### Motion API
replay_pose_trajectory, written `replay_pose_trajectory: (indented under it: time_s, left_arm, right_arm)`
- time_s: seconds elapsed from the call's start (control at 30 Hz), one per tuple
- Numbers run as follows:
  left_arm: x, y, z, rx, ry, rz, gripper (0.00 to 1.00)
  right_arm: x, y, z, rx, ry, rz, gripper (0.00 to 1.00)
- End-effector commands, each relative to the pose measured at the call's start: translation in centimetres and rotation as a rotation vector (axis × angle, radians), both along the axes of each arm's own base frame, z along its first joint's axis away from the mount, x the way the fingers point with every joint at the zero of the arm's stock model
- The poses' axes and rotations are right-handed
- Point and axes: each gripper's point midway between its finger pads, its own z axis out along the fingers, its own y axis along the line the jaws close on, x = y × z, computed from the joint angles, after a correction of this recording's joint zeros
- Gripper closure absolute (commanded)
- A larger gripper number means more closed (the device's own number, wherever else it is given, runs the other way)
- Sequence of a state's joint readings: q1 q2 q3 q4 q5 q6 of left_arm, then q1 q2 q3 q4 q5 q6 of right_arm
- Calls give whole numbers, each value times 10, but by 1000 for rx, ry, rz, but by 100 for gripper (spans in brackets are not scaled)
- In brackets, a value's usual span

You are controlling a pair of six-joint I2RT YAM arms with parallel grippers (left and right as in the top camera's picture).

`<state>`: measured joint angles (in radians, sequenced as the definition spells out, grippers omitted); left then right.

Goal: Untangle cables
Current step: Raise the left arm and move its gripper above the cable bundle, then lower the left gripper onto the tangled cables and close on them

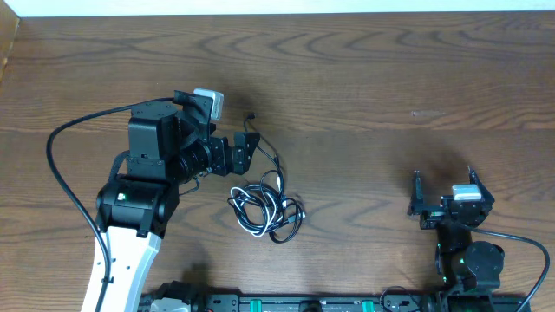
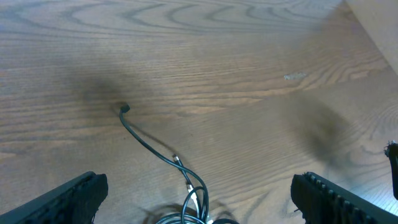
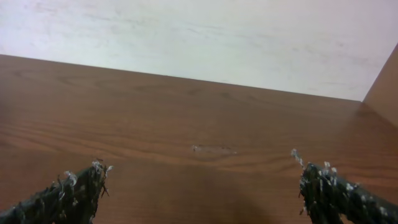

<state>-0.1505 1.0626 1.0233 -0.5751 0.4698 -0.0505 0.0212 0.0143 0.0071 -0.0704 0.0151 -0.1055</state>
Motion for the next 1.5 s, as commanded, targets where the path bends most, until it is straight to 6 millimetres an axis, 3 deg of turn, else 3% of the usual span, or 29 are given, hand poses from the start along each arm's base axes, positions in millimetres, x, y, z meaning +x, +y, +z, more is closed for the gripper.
replay_pose_trajectory:
  time_s: [0.0, 0.53, 0.67, 0.73, 0.8, 0.97, 1.2, 1.47]
  left_arm:
    - [3, -1, 11, -5, -35, -15, 0]
    - [11, -3, -9, 45, 80, -48, 0]
    - [-2, 2, -24, 125, 176, -98, 2]
    - [-16, 23, -49, 230, 303, -36, 2]
    - [-27, 29, -62, 270, 380, -30, 1]
    - [-54, 20, -79, 319, 499, -124, 1]
    - [-68, -6, -82, 389, 450, -309, 1]
    - [-75, 12, -112, 514, 500, -264, 1]
  right_arm:
    - [0, 0, 0, 14, -3, -1, 1]
    - [0, 0, 0, 14, -3, -1, 1]
    - [0, 0, 0, 14, -3, -1, 1]
    - [0, 0, 0, 14, -3, -1, 1]
    - [0, 0, 0, 14, -3, -1, 1]
    - [0, 0, 0, 14, -3, -1, 1]
    - [0, 0, 0, 14, -3, -1, 1]
    - [0, 0, 0, 14, -3, -1, 1]
